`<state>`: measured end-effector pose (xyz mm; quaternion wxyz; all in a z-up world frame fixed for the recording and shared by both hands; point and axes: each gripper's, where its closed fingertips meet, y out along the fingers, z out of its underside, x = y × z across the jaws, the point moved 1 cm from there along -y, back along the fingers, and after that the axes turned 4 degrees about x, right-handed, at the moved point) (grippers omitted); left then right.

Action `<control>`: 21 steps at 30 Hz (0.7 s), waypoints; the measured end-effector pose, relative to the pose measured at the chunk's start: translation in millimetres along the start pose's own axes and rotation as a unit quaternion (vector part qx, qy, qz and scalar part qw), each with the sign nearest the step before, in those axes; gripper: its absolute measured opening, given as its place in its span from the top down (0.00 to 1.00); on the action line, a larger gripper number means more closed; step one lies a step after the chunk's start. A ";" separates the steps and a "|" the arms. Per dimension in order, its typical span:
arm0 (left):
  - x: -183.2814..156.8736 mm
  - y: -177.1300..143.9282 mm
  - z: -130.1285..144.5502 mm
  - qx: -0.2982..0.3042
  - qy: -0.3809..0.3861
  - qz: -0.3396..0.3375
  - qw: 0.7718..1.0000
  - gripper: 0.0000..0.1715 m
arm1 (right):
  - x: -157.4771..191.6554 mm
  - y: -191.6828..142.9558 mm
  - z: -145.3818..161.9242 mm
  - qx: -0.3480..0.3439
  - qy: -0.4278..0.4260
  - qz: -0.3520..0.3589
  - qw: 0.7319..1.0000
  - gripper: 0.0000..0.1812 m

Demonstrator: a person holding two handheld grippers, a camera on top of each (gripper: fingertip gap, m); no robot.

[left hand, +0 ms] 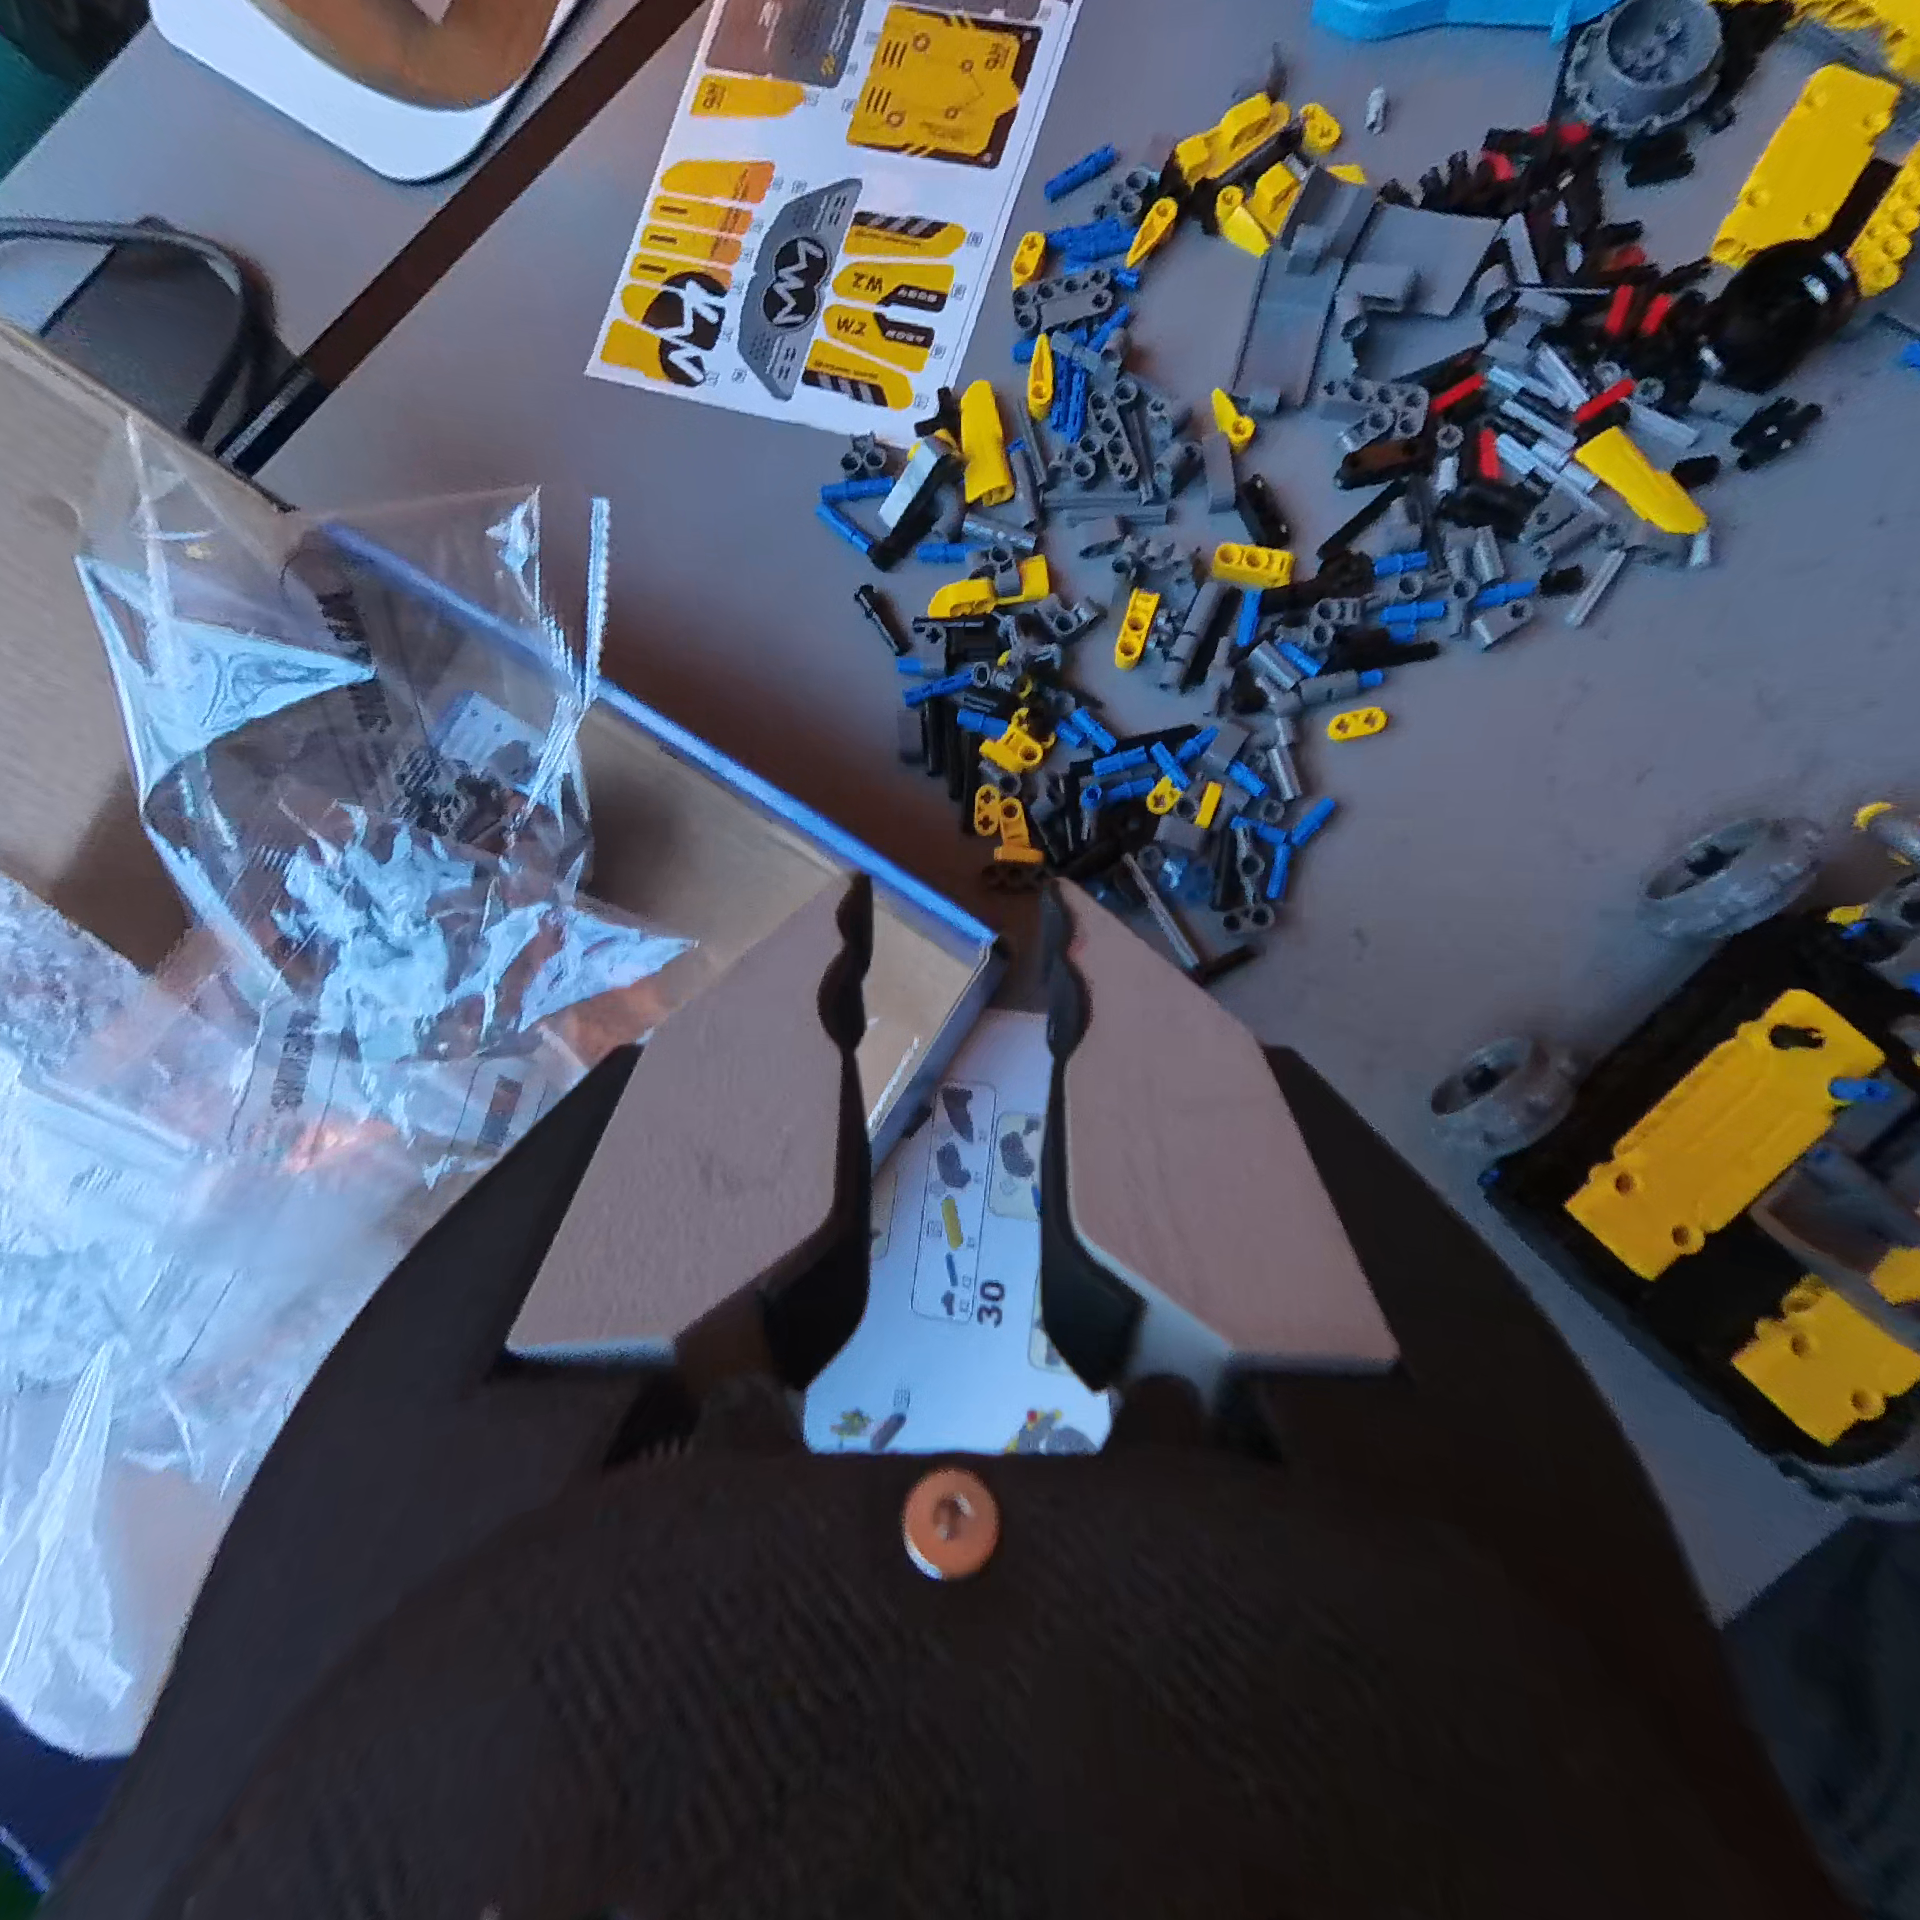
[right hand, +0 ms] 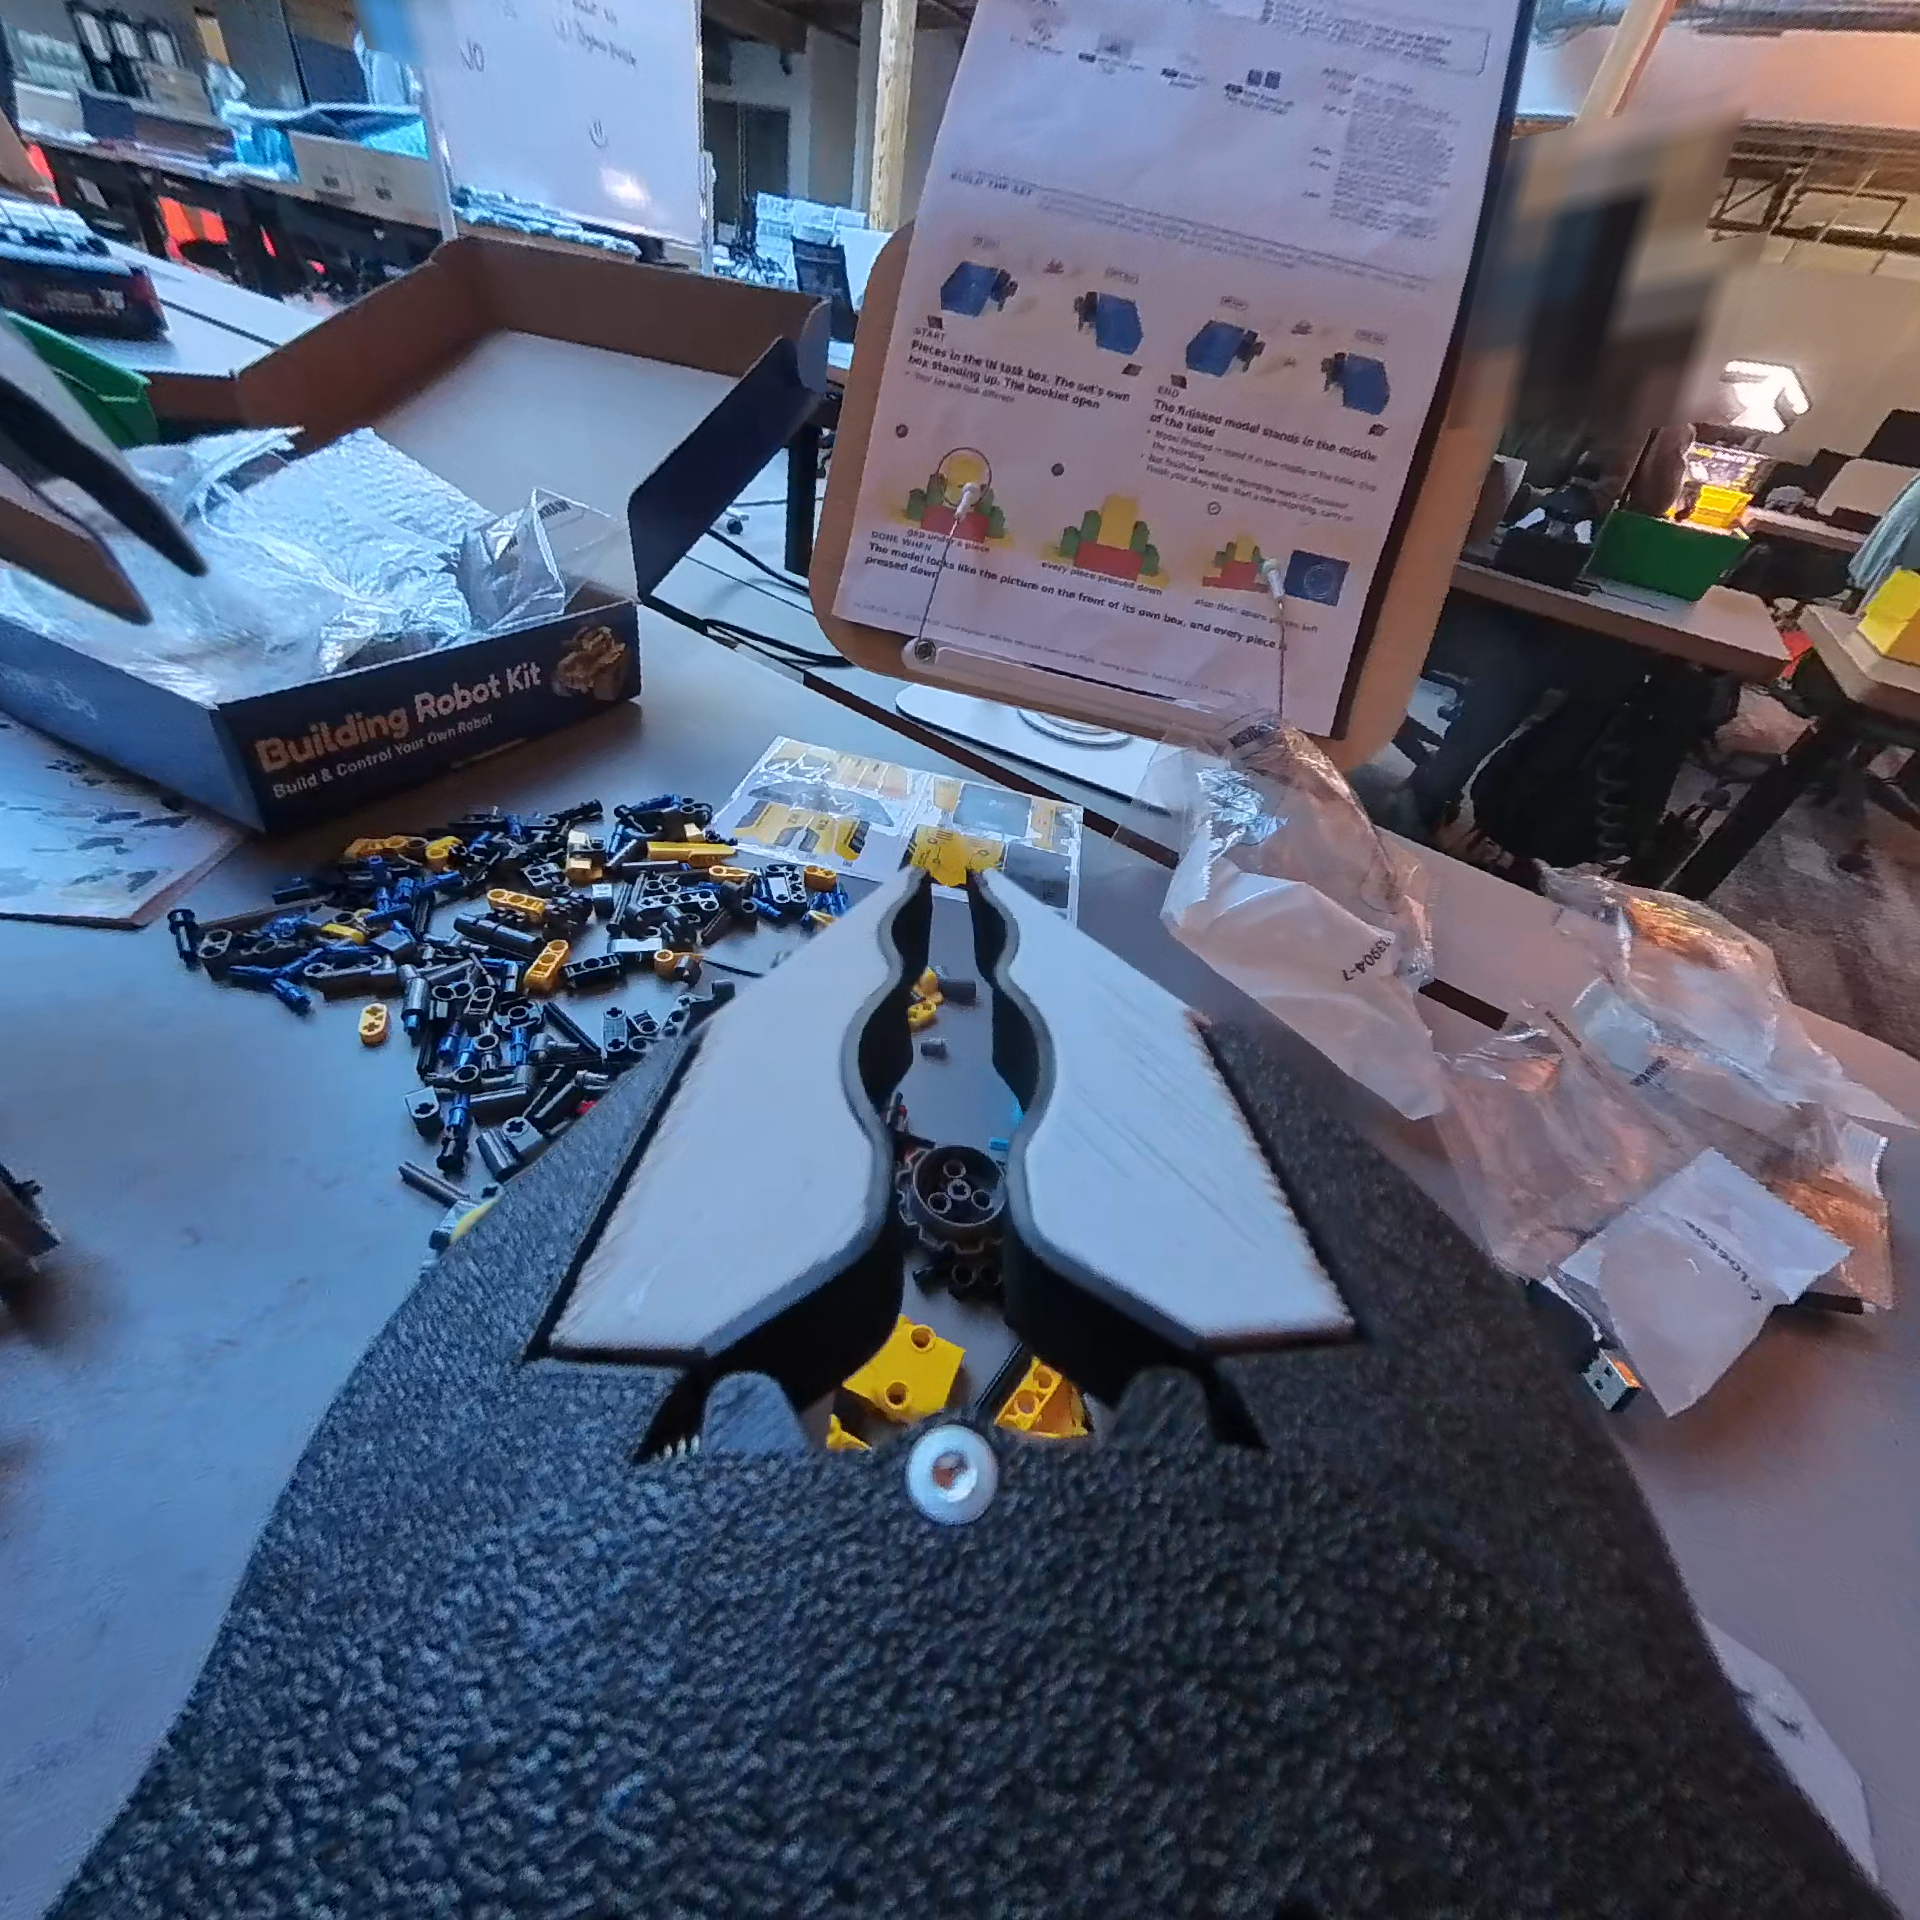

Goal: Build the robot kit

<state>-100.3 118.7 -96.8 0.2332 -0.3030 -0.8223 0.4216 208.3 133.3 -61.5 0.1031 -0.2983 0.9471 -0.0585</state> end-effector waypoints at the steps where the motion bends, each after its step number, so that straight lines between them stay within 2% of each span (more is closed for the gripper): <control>1: -0.5 2.8 -2.8 -0.001 0.000 0.000 1.000 0.84 | -0.2 0.4 0.6 0.002 -0.002 0.001 1.000 0.96; 7: -11.8 8.1 -13.8 -0.008 0.005 0.017 1.000 0.85 | -3.0 -0.9 0.0 -0.002 0.007 -0.003 1.000 0.96; 11: -37.0 4.0 -27.1 -0.046 0.022 0.030 0.998 0.88 | -1.9 -2.5 -2.6 -0.008 0.009 -0.007 1.000 0.96; 15: -8.6 -8.7 -42.8 -0.074 0.017 -0.083 0.994 0.98 | 0.0 -2.2 -2.7 -0.007 0.007 -0.010 1.000 0.96; 17: 0.4 -17.8 -47.7 -0.086 -0.008 -0.082 0.993 0.96 | 0.5 -2.1 -2.6 -0.007 0.006 -0.010 1.000 0.96; 19: 6.5 -19.9 -48.9 -0.083 -0.035 -0.080 0.993 0.90 | 1.1 -1.8 -2.4 -0.006 0.005 -0.010 1.000 0.96; 21: 15.8 -22.5 -55.9 -0.104 -0.041 -0.116 0.987 0.90 | 1.5 -0.9 -1.6 -0.004 0.003 -0.008 1.000 0.96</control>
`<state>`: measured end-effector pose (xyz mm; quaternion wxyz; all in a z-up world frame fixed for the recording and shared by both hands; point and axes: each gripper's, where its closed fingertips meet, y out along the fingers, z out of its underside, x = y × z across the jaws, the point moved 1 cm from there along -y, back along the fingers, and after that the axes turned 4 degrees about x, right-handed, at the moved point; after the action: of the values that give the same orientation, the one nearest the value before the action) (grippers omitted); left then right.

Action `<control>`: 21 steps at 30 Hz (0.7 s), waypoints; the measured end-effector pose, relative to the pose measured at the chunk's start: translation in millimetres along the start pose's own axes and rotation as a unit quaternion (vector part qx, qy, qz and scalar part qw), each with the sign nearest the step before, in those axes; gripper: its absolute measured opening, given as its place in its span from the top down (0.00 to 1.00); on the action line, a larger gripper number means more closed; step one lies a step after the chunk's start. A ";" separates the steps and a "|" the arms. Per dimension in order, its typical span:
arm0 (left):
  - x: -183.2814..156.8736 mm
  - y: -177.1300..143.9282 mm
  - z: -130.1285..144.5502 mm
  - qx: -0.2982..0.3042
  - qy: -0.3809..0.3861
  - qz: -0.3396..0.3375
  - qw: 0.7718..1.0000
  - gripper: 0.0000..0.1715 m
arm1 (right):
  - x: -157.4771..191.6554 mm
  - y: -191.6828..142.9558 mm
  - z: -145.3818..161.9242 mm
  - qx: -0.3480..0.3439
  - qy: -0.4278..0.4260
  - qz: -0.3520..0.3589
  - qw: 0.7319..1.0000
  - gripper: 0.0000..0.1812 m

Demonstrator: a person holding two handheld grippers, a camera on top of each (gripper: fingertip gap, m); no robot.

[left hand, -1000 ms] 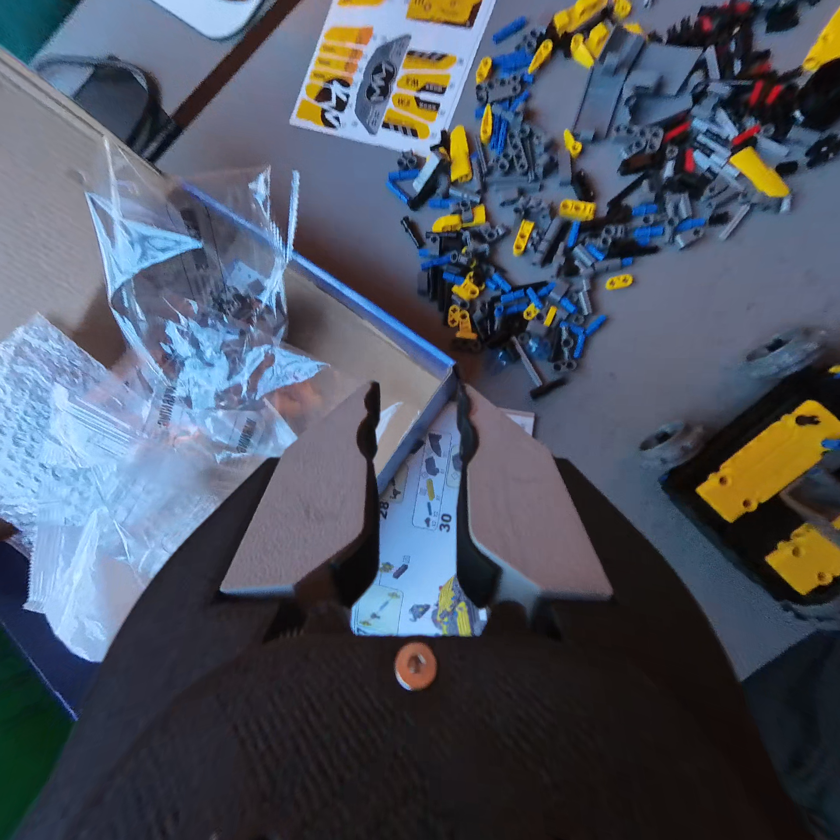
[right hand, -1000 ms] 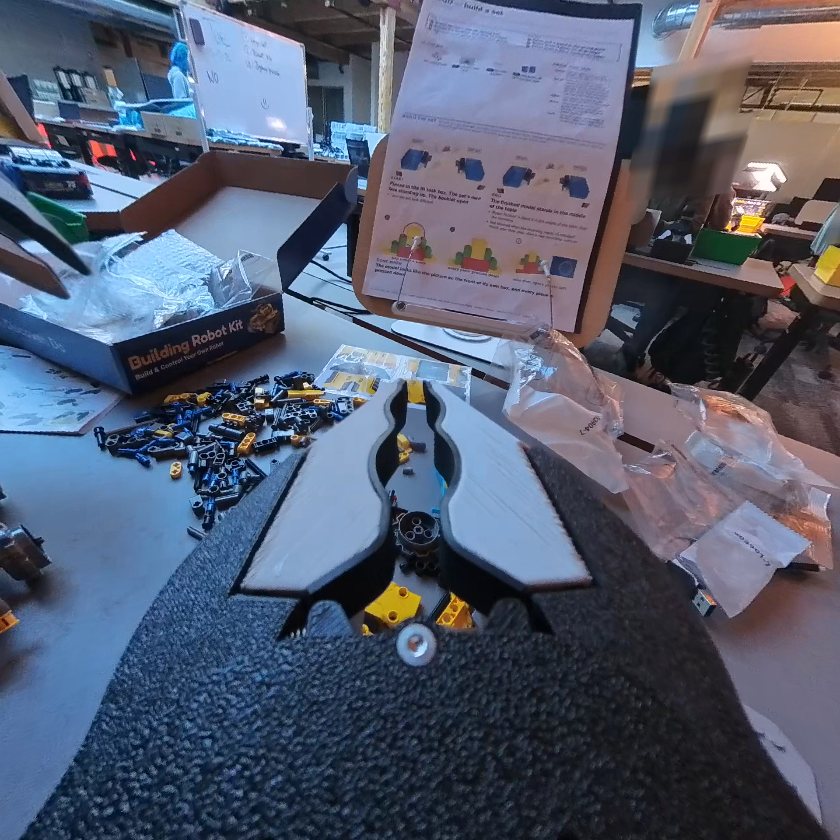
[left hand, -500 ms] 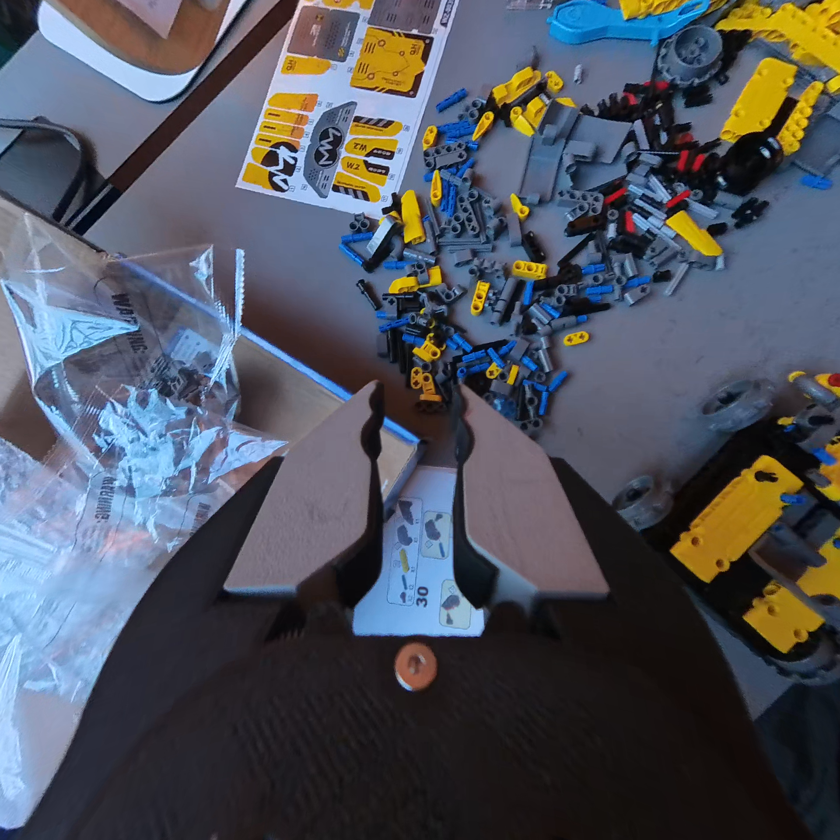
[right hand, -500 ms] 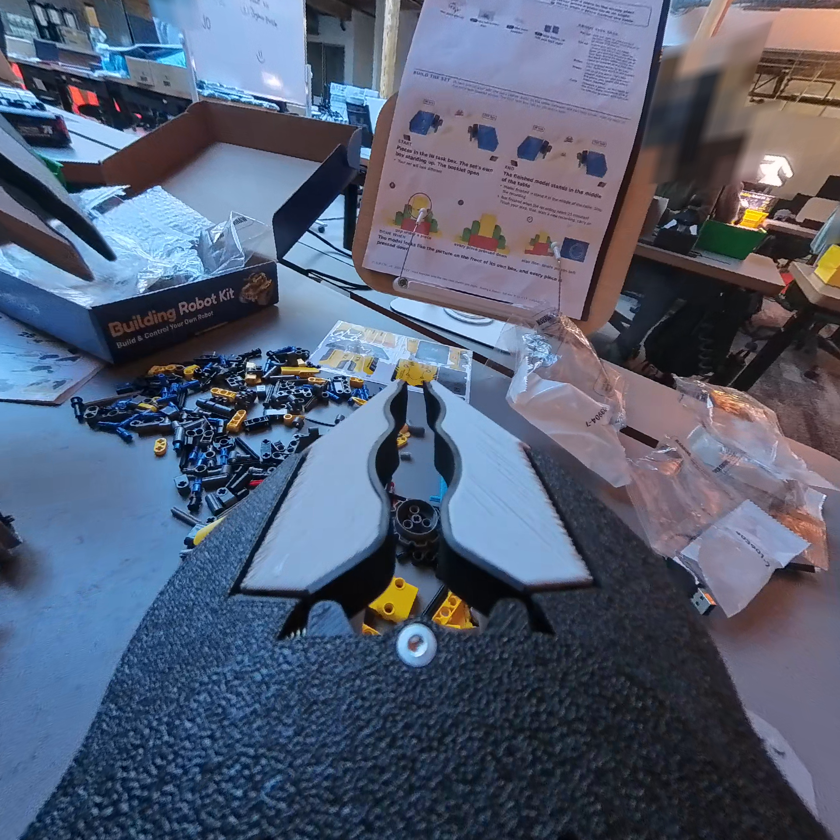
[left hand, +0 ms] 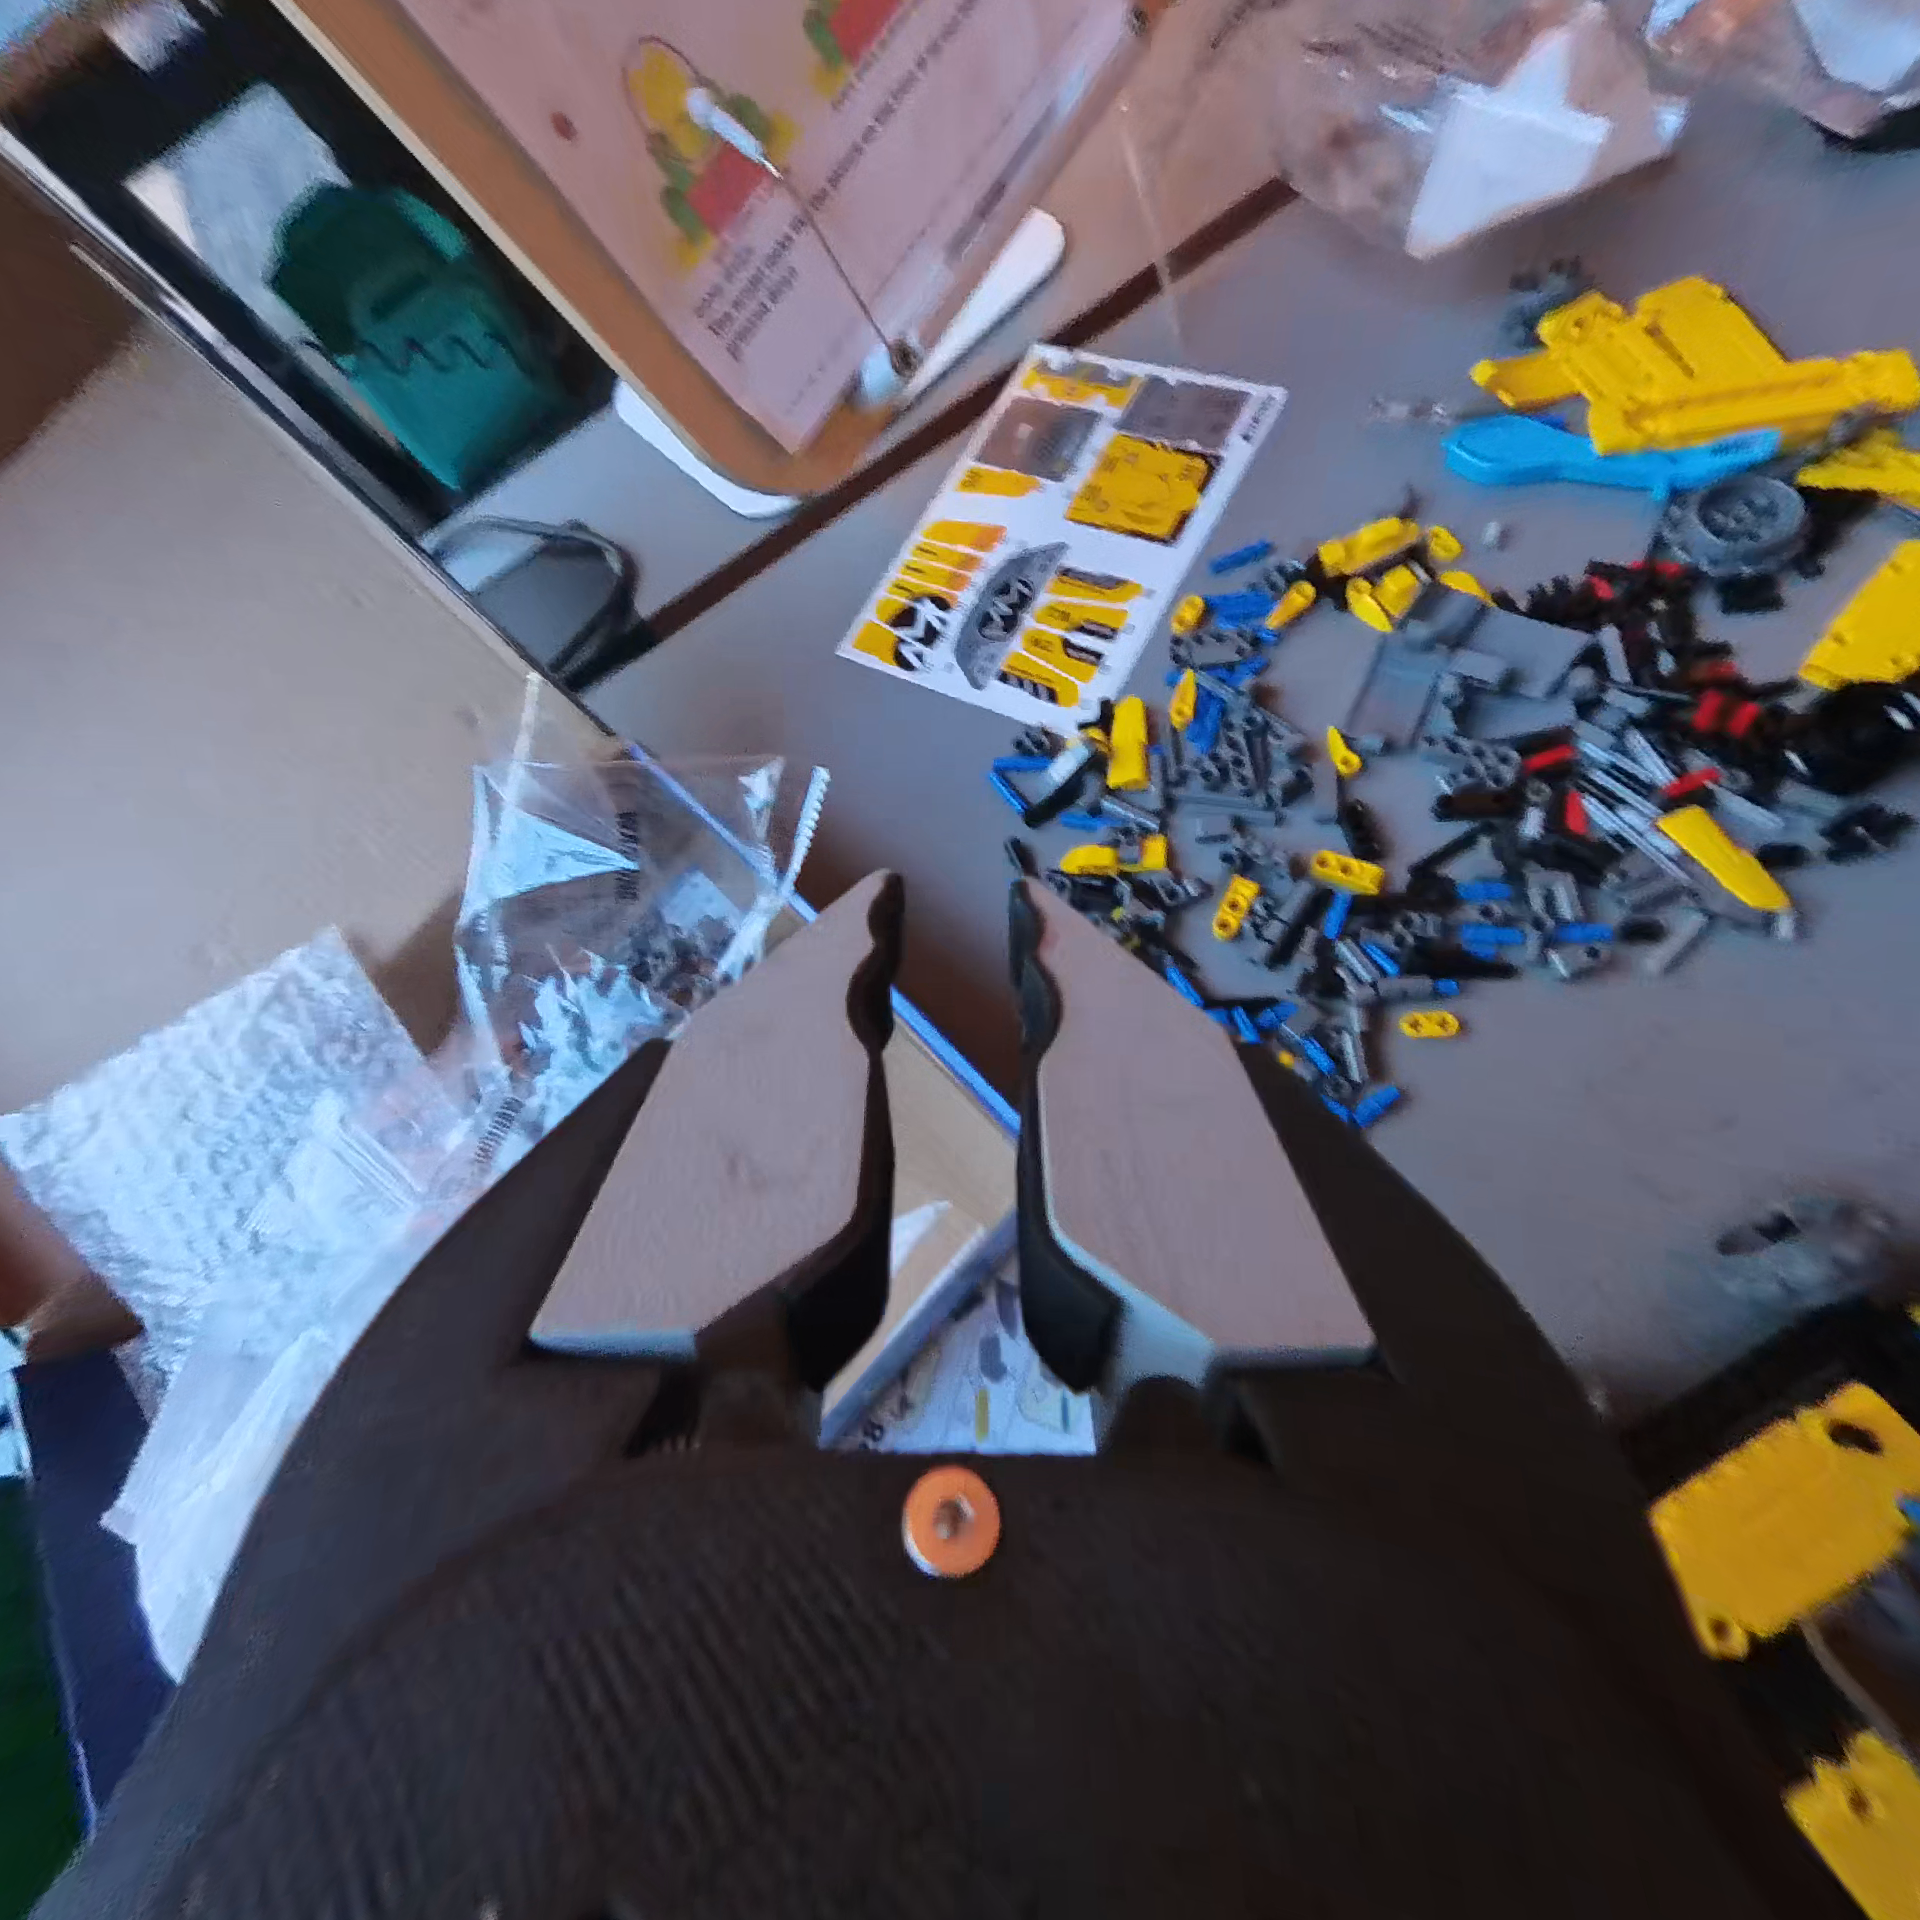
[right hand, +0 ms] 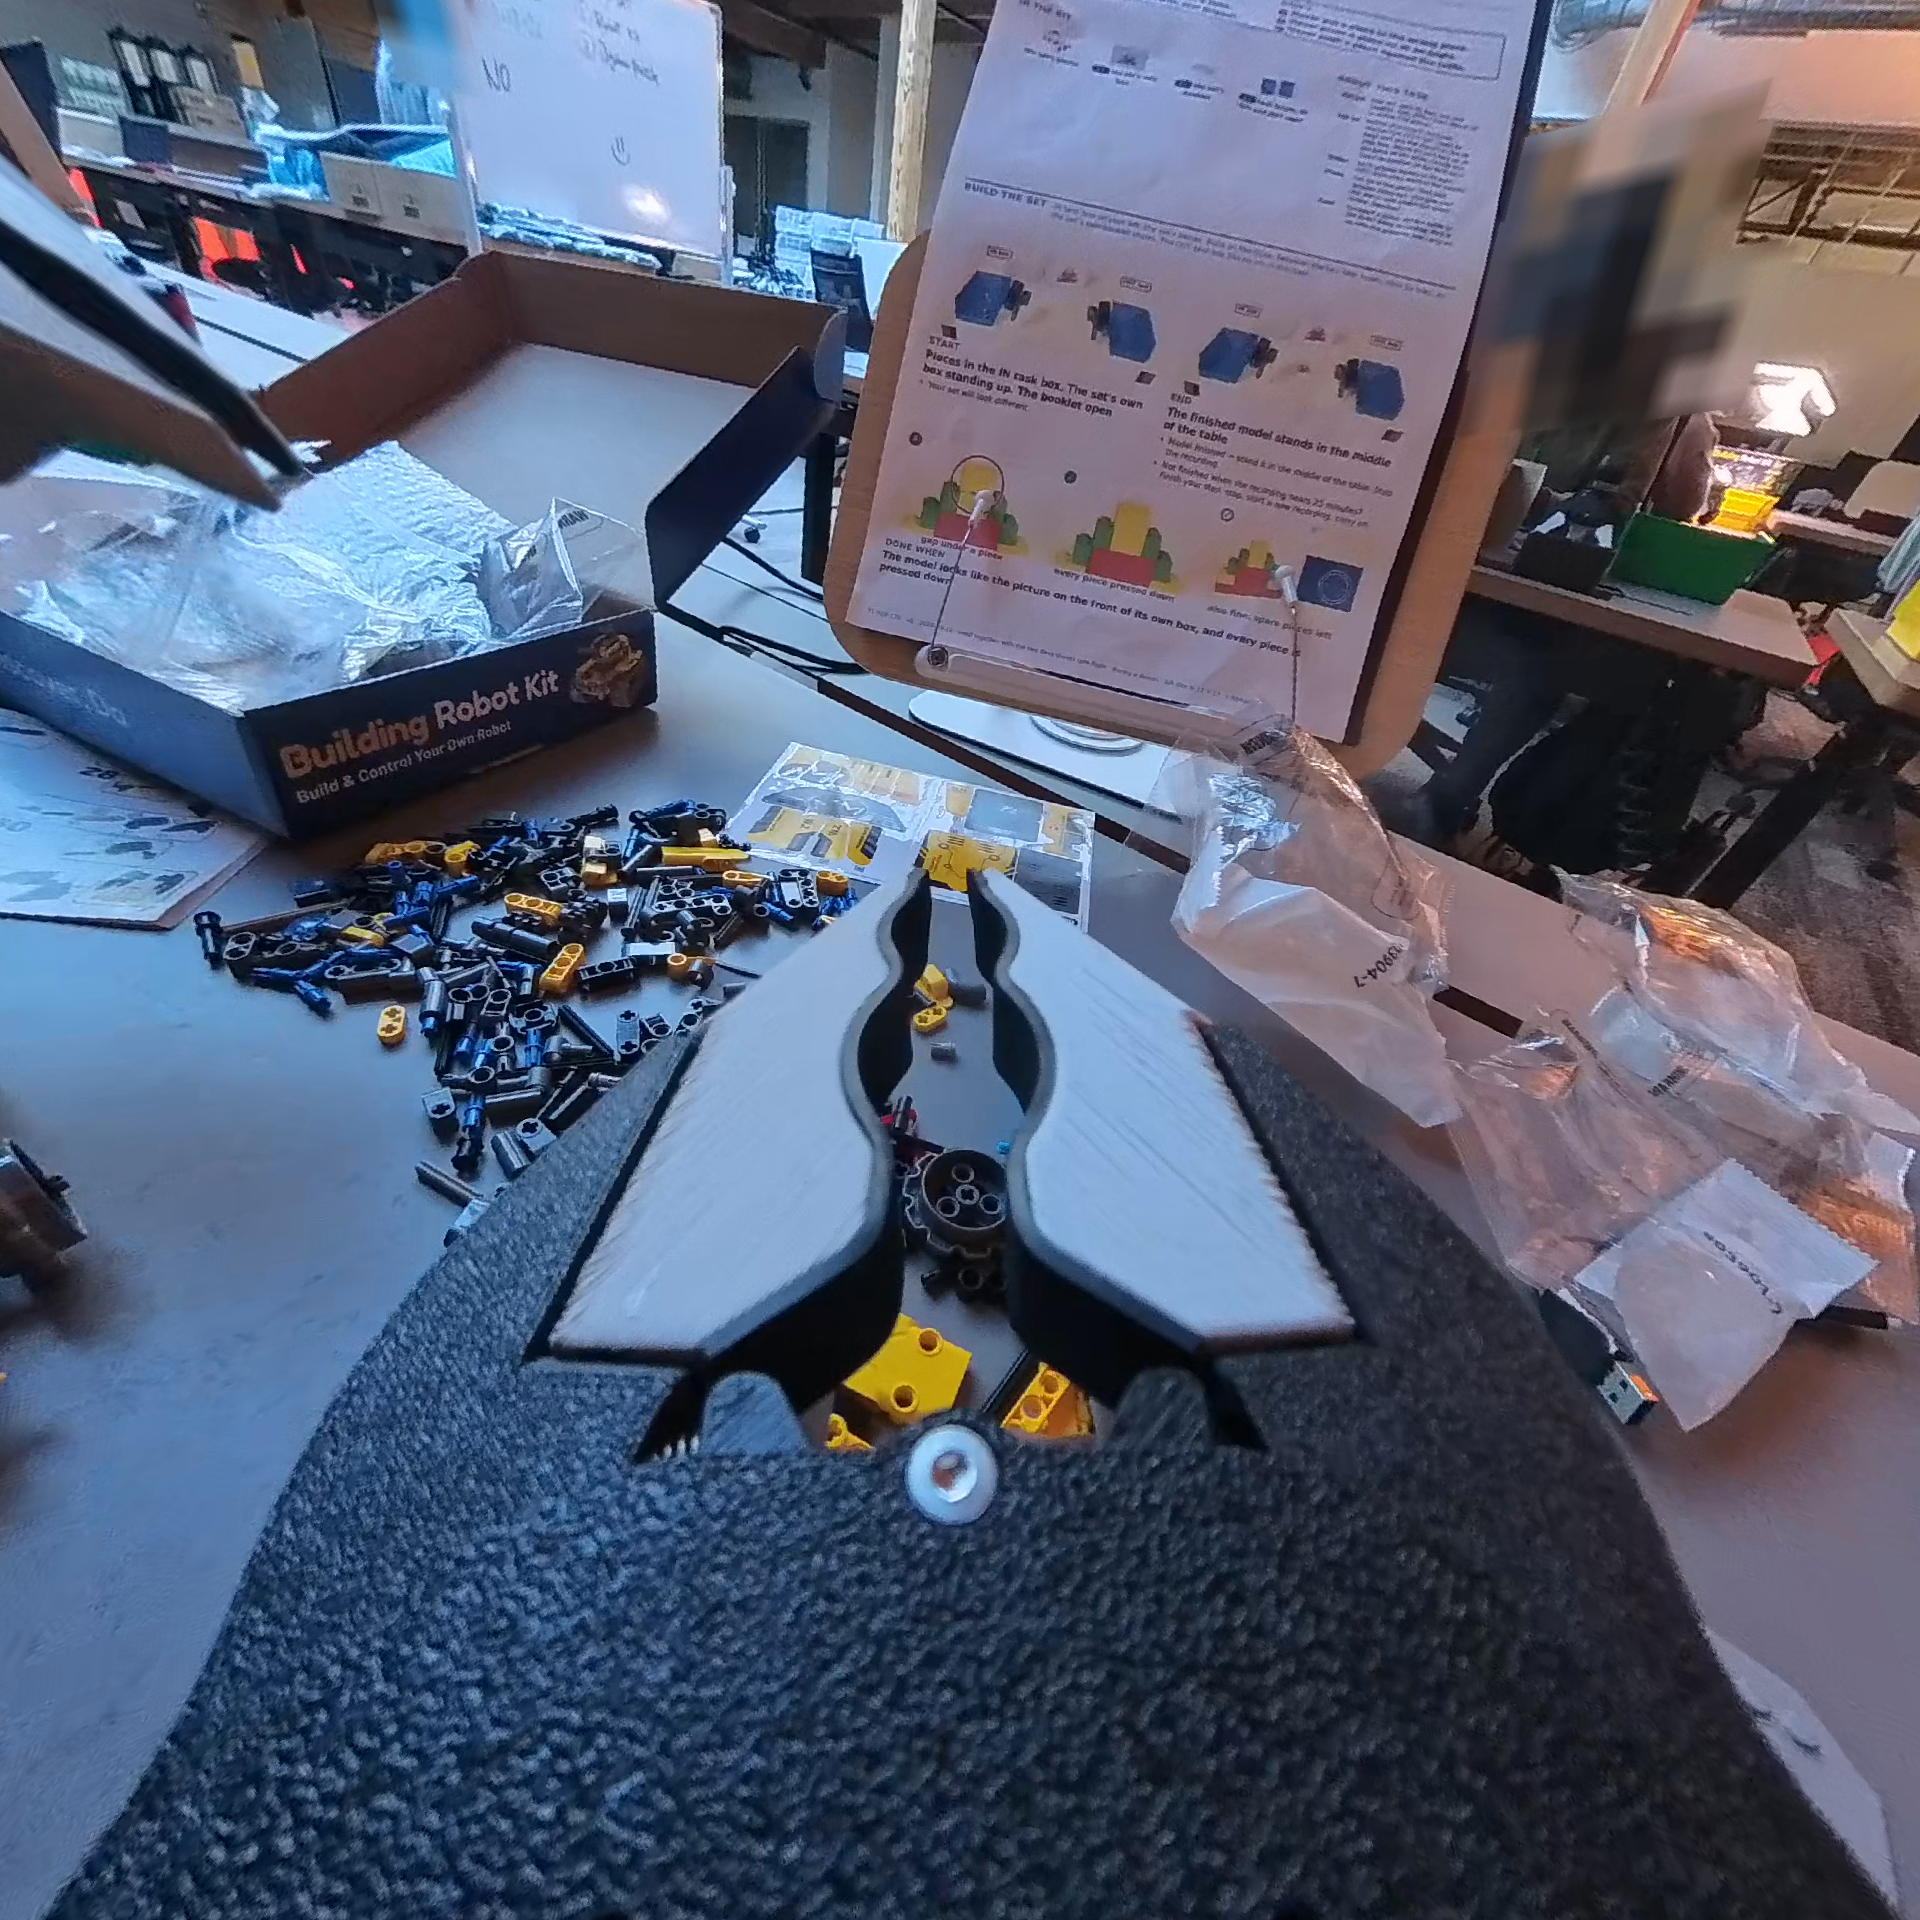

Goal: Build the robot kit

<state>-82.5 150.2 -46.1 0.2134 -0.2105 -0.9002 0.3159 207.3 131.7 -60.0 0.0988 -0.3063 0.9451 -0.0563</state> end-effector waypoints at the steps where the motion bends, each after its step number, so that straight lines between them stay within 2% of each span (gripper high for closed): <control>1: 0.2 0.0 -4.1 -0.013 0.001 -0.006 1.000 0.90 | -0.1 0.7 1.0 0.002 -0.001 0.001 1.000 0.96; 4: -8.9 5.4 -17.4 -0.046 -0.027 -0.001 0.999 0.92 | -0.1 3.0 4.5 0.009 -0.005 0.002 1.000 0.96; 6: -34.6 15.9 -27.4 -0.066 -0.045 0.039 0.996 0.92 | -1.5 4.7 7.9 0.017 -0.012 0.007 1.000 0.96; 8: -59.4 29.4 -28.8 -0.072 -0.026 0.060 0.995 0.92 | -4.2 6.0 10.8 0.023 -0.014 0.013 1.000 0.96; 10: -73.9 41.9 -23.3 -0.072 -0.008 0.070 0.995 0.96 | -6.6 7.3 14.5 0.028 -0.011 0.017 0.999 0.96; 13: -89.5 57.3 -12.0 -0.080 -0.027 0.107 0.991 0.98 | -8.9 8.9 19.0 0.036 -0.012 0.022 0.999 0.96; 15: -91.7 68.3 -2.5 -0.089 -0.039 0.115 0.989 1.00 | -9.5 9.6 20.3 0.040 -0.017 0.026 0.999 0.96; 17: -88.8 78.0 12.0 -0.054 -0.052 0.111 0.991 1.00 | -9.8 10.5 21.0 0.042 -0.022 0.029 0.998 0.96; 21: -92.4 80.9 12.8 -0.059 -0.059 0.124 0.989 1.00 | -11.2 12.9 23.3 0.046 -0.020 0.034 0.998 0.96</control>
<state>6.4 154.1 -131.7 0.1059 -0.3140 -0.8951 0.2983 214.0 147.7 -83.2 0.1332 -0.2702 0.9492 -0.0906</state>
